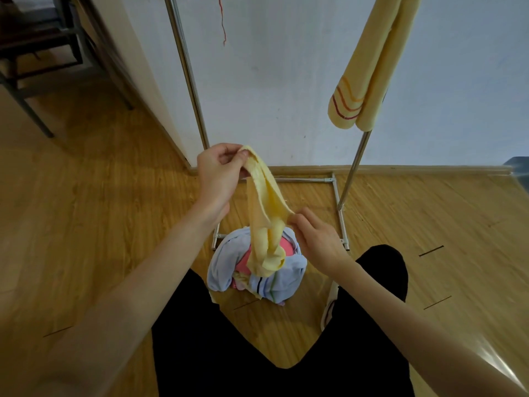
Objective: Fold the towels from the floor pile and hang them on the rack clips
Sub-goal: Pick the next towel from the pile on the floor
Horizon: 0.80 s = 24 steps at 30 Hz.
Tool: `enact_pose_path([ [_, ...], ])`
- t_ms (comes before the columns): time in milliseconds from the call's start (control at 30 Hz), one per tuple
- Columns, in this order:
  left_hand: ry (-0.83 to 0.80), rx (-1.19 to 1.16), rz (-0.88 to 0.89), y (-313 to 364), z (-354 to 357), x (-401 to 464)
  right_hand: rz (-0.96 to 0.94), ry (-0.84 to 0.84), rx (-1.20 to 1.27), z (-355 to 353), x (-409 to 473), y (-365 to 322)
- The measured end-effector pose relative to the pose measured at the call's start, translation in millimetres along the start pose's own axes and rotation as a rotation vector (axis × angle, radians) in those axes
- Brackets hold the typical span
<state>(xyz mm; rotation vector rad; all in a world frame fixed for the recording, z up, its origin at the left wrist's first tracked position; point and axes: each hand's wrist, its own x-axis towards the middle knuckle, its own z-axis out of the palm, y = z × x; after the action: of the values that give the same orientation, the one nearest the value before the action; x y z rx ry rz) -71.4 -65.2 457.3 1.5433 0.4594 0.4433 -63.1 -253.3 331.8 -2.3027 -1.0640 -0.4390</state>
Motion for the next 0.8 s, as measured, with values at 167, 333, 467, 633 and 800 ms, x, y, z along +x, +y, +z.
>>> enact_pose_path([
  [167, 0.006, -0.002, 0.003, -1.8, 3.0, -1.1, 0.160, -0.038, 0.301, 9.9, 3.7, -4.6],
  [333, 0.033, -0.014, 0.026, -4.1, 5.1, 0.4, 0.289, 0.067, 0.543, 10.6, 12.2, -21.3],
  [467, 0.054, -0.044, 0.026, -6.4, 6.2, 1.5, 0.395, 0.153, 0.564, 14.9, 21.9, -27.7],
  [633, 0.101, -0.063, 0.011, -11.3, -4.7, 8.5, 0.534, 0.208, 0.685, 6.0, 25.3, -19.9],
  [800, 0.124, 0.021, -0.054, -30.6, -24.9, 10.9, 0.447, 0.191, 0.599, -20.0, 39.8, -6.2],
])
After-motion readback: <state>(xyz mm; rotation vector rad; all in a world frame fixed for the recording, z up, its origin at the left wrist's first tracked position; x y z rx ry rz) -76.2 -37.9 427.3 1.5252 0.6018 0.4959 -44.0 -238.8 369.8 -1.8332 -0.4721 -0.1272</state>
